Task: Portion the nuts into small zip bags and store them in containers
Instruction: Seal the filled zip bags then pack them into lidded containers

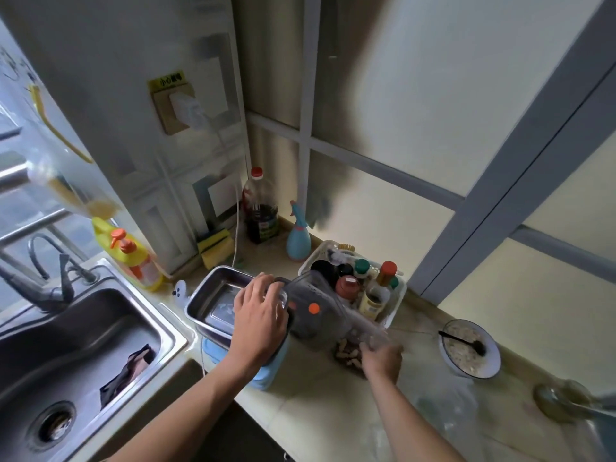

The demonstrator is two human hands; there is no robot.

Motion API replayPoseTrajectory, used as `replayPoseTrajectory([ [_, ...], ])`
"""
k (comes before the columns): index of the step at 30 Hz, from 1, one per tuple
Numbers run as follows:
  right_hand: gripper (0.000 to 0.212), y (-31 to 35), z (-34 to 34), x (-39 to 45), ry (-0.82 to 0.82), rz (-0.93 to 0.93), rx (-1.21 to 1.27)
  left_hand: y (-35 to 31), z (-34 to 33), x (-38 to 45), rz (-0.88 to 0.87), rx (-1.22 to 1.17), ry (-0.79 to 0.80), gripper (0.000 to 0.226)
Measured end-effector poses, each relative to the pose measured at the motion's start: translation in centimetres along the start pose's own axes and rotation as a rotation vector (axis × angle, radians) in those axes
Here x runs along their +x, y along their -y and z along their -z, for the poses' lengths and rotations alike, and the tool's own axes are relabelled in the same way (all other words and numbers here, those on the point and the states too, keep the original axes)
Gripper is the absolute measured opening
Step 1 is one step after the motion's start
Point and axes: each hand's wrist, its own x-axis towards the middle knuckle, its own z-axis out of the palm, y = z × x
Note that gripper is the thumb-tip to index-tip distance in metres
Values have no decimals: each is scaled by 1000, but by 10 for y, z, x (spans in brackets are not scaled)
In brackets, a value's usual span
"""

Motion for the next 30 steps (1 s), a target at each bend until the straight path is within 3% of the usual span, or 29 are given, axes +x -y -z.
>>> replayPoseTrajectory([
  [2, 75, -4, 4, 2, 18, -163, 183, -1, -2, -2, 25, -19, 10, 47],
  [4, 68, -10, 6, 10, 58, -198, 293, 1, -3, -2, 48, -9, 29, 49],
  [7, 47, -18, 11, 19, 177, -105, 350, 2, -7, -1, 72, -2, 52, 51],
  [10, 12, -15, 25, 15, 234, 10, 342, 0, -8, 1, 97, -10, 54, 54],
  [12, 14, -8, 33, 11, 220, 59, 349, -1, -9, 1, 111, 0, 53, 55],
  [14, 20, 2, 44, 5, 163, 102, 301, -1, -10, 2, 122, 17, 60, 54],
  [19, 22, 33, 82, -16, -170, 343, 241, -3, -14, 6, 142, 22, 59, 60],
  [22, 19, 58, 96, -30, -232, 469, 264, -1, -15, 5, 138, 18, 54, 62],
  [27, 12, 110, 94, -61, -34, 579, 379, -3, -15, 6, 111, 20, 28, 49],
  [30, 21, 138, 83, -87, 144, 628, 401, -4, -11, 8, 51, -102, -42, 43],
])
